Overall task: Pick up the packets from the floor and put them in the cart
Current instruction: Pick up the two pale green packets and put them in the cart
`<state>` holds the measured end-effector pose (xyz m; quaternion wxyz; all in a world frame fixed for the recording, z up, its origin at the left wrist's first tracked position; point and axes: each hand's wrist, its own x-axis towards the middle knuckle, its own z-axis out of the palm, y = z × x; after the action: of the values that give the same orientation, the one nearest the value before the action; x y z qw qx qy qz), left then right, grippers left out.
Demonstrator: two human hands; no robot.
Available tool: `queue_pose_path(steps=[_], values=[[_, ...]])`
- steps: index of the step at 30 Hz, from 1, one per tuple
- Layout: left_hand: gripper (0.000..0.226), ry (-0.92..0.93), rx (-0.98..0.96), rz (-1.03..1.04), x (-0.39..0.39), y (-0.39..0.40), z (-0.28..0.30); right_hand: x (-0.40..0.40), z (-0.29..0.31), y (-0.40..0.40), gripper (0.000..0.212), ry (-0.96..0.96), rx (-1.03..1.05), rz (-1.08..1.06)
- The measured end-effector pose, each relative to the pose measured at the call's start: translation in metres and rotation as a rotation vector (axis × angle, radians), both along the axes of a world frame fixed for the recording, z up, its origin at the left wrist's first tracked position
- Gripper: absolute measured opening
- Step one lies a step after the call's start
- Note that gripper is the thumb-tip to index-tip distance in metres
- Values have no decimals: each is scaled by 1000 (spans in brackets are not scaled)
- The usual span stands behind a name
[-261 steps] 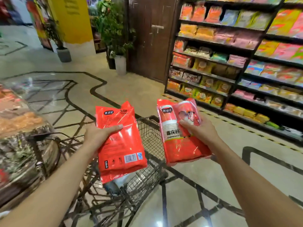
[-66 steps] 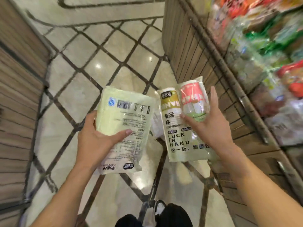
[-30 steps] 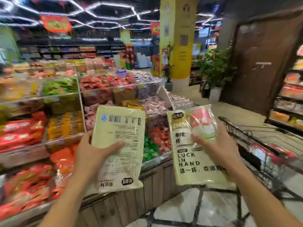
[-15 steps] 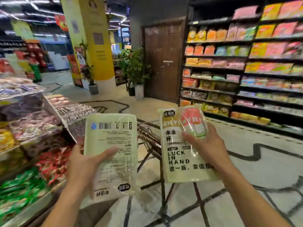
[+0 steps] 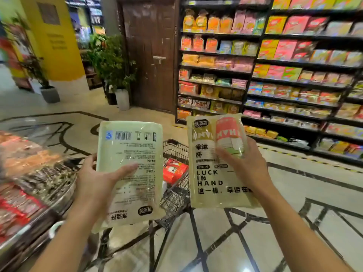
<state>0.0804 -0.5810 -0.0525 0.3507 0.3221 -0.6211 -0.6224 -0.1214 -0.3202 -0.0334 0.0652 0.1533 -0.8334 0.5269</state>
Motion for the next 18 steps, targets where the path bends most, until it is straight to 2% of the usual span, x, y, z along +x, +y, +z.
queue_pose_path(steps=[2, 4, 8, 12, 18], values=[[116, -8, -29, 0, -39, -7, -1, -40, 0, -7, 83, -2, 9, 5], [115, -13, -24, -4, -74, -14, -3, -77, -3, -16, 79, -11, 13, 21], [97, -42, -3, 6, -137, -36, -16, -147, -19, -40, 66, -23, 15, 80], [85, -51, 19, 82, -191, -57, -35, -218, -41, -69, 73, -58, 5, 163], [95, -90, 73, 236, -255, -79, -54, -320, -70, -135, 72, -145, 11, 333]])
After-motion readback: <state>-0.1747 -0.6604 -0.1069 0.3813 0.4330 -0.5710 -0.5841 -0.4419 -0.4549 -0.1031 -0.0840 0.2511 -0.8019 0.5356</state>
